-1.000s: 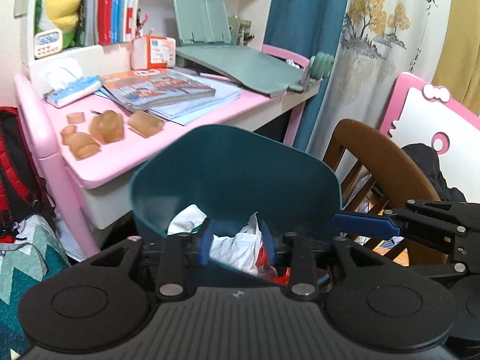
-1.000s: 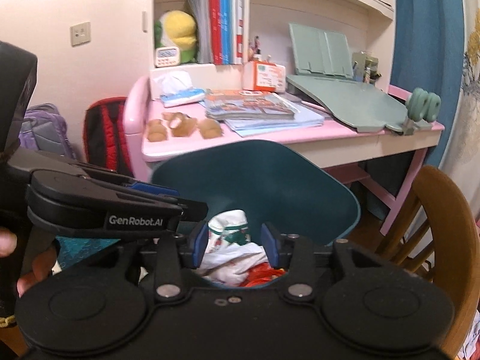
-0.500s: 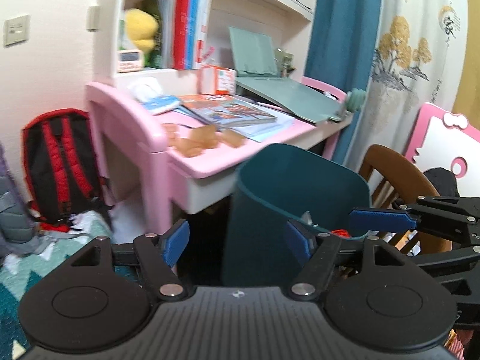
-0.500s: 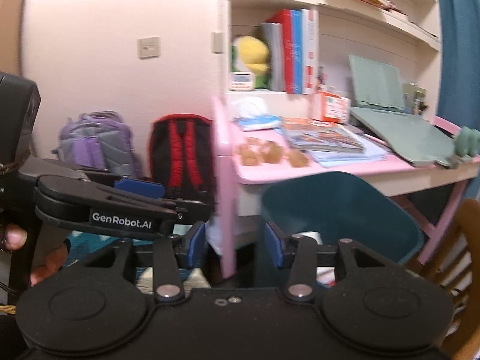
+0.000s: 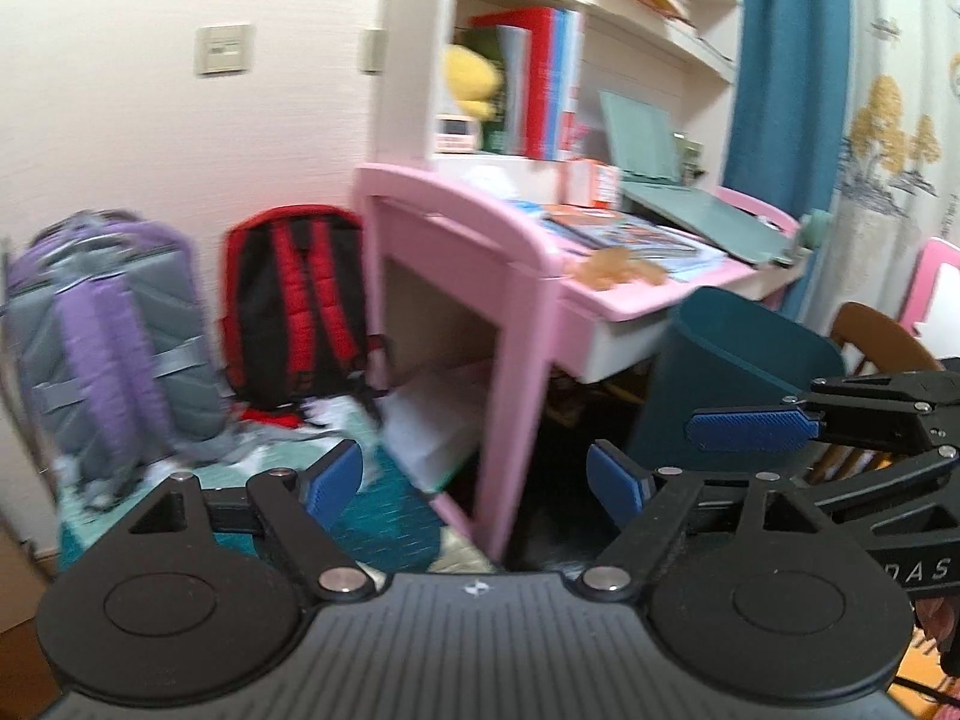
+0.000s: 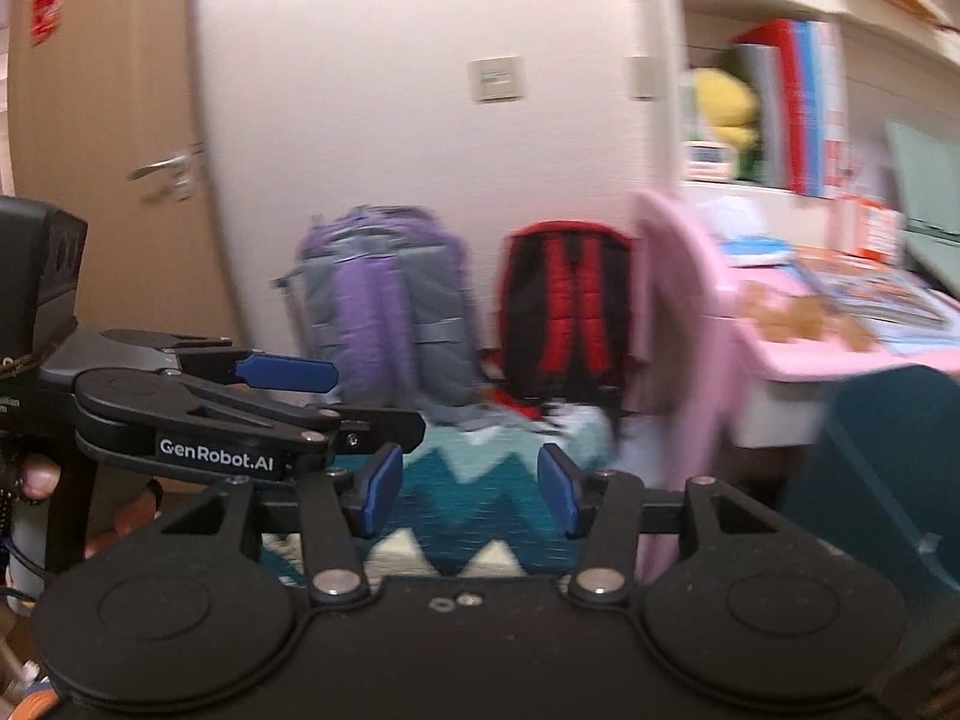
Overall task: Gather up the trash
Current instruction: 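Swing both empty tools down toward the floor under the bed, then close left tool on snack wrapper while right tool grasps clear plastic tray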
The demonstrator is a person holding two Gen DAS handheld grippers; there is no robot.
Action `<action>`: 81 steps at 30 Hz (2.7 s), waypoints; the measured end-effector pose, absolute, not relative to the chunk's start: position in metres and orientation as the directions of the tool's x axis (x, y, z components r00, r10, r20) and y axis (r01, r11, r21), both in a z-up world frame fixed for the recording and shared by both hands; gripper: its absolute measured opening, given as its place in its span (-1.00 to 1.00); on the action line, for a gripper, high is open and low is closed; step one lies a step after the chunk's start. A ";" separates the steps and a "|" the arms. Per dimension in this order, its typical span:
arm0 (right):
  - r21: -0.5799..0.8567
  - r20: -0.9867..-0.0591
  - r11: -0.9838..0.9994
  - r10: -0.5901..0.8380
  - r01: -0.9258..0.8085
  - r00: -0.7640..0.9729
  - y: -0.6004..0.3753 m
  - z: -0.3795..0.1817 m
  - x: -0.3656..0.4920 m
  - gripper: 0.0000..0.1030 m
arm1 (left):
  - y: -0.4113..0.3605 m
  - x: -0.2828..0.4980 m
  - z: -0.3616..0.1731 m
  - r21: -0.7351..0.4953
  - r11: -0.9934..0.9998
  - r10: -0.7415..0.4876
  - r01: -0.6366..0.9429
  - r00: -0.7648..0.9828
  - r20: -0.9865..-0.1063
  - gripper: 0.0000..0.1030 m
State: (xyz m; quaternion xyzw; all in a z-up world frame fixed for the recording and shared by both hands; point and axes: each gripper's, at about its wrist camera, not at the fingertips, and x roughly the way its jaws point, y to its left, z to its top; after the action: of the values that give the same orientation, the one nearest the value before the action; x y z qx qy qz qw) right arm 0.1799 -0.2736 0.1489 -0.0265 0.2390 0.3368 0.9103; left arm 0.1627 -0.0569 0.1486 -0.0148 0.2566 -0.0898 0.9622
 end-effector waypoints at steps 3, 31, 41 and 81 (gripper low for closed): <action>0.130 -0.456 0.722 0.652 -0.680 0.606 -0.241 0.141 0.179 -0.02 | -0.023 0.147 0.139 -0.064 0.993 -0.117 0.098 0.861 -0.496 0.64; 0.179 -0.740 0.482 0.640 -0.857 0.205 0.034 -0.079 0.205 0.00 | 0.296 0.084 -0.128 -0.157 0.907 0.147 -0.391 0.644 -0.751 0.99; 0.219 -0.857 0.513 0.508 -0.830 0.088 0.094 -0.221 0.236 -0.01 | 0.364 0.088 -0.282 -0.193 0.800 0.082 -0.569 0.421 -0.903 0.98; -0.197 -0.980 -0.295 0.090 -0.935 0.179 0.257 -0.530 0.193 -0.92 | 0.403 0.060 -0.562 -0.195 0.523 -0.109 -0.830 0.162 -0.981 -0.29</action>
State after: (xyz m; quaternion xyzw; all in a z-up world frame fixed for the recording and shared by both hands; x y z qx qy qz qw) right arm 0.1925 0.2573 -0.5302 -0.6006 0.3519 0.5356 0.4781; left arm 0.0599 0.4033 -0.5623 -0.4017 0.5845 0.2780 0.6478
